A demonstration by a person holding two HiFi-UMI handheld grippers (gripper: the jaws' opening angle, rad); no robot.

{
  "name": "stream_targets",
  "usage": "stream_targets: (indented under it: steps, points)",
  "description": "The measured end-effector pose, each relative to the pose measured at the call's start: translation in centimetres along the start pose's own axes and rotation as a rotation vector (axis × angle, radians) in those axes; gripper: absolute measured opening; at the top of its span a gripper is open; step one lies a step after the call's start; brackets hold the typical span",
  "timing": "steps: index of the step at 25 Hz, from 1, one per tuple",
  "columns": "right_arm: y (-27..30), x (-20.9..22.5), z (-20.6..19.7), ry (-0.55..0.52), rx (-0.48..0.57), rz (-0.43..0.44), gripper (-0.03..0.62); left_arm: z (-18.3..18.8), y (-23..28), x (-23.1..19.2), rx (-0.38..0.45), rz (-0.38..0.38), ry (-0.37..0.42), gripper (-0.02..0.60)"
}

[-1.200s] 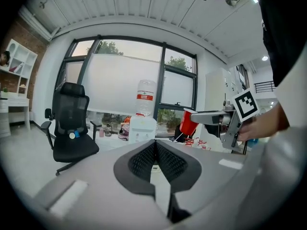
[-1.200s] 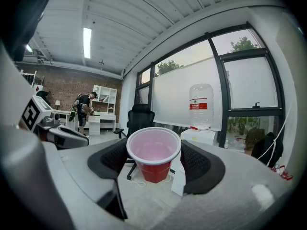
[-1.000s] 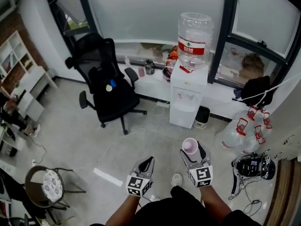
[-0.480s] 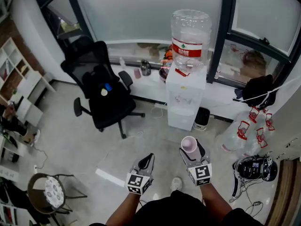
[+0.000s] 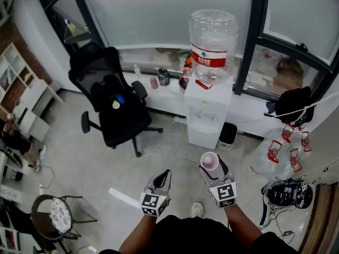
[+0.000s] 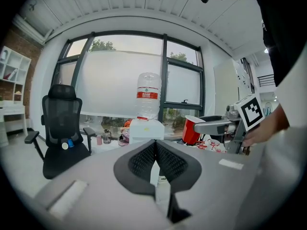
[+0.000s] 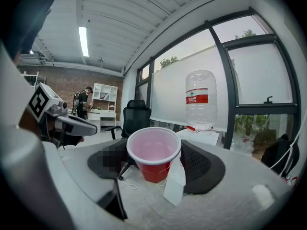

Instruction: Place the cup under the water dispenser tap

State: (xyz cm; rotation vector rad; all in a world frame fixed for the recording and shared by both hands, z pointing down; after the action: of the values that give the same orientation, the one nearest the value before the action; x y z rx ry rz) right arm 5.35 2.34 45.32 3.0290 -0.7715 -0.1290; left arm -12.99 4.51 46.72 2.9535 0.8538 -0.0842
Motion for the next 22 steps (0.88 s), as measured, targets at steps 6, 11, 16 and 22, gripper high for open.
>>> stream_targets:
  steps: [6,11,16,22]
  points:
    - [1.8,1.1,-0.6,0.000,-0.015,-0.006,0.344,0.3,2.2,-0.5,-0.005,-0.012,-0.037,0.017]
    - [4.6,2.2,-0.5,-0.001,-0.020,-0.058,0.344,-0.2,4.7,-2.8,-0.031,-0.056,-0.039,0.017]
    - [7.9,3.0,0.1,-0.002,-0.031,-0.124,0.344,0.7,8.4,-6.5,-0.015,-0.119,-0.033,0.017]
    - [11.8,4.0,-0.1,0.004,-0.051,-0.219,0.344,1.6,12.7,-10.4,-0.016,-0.215,-0.017,0.017]
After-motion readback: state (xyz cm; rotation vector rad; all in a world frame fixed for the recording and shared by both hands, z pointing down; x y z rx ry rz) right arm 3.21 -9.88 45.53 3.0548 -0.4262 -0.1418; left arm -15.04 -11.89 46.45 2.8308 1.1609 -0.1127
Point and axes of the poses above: the fingertips, and each gripper's own axes: y forward along the fingers, x to its right, z out of its top, the point moved 2 cm from there along -y, backward along the fingers, and after that the axes turned 9 degrees about x, right-handed, at the moved point
